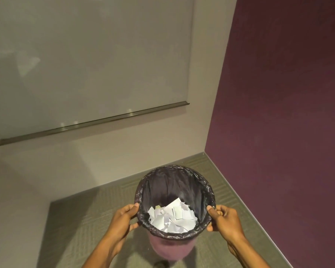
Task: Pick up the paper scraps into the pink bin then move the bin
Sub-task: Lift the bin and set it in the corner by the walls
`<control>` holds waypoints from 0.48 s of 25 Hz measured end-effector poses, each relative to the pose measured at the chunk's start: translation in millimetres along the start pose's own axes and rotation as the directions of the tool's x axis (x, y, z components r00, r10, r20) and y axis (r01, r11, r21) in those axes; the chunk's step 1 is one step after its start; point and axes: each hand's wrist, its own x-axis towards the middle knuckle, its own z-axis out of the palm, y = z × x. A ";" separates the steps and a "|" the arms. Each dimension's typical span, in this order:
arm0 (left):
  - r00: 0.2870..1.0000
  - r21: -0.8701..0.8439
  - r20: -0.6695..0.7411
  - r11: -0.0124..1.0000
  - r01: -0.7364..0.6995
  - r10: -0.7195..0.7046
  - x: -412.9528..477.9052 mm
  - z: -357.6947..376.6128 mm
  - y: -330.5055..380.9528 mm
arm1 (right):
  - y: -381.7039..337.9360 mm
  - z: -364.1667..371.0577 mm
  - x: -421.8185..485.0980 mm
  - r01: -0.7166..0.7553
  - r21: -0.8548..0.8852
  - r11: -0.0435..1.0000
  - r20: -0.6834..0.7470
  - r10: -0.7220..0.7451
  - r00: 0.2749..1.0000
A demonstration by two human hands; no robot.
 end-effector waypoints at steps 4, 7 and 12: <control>0.998 0.010 0.056 1.000 0.023 -0.024 64.9 -4.3 15.1 | -18.4 16.0 42.0 -0.037 -0.007 0.999 -0.037 0.037 0.999; 0.996 0.032 0.074 0.998 0.050 -0.052 110.3 -3.9 30.5 | -36.5 27.5 70.6 -0.054 -0.009 0.998 -0.074 0.054 0.996; 0.984 0.116 0.178 0.993 0.006 -0.027 180.2 12.4 69.5 | -67.7 38.8 116.3 -0.053 -0.015 0.998 -0.161 0.050 0.986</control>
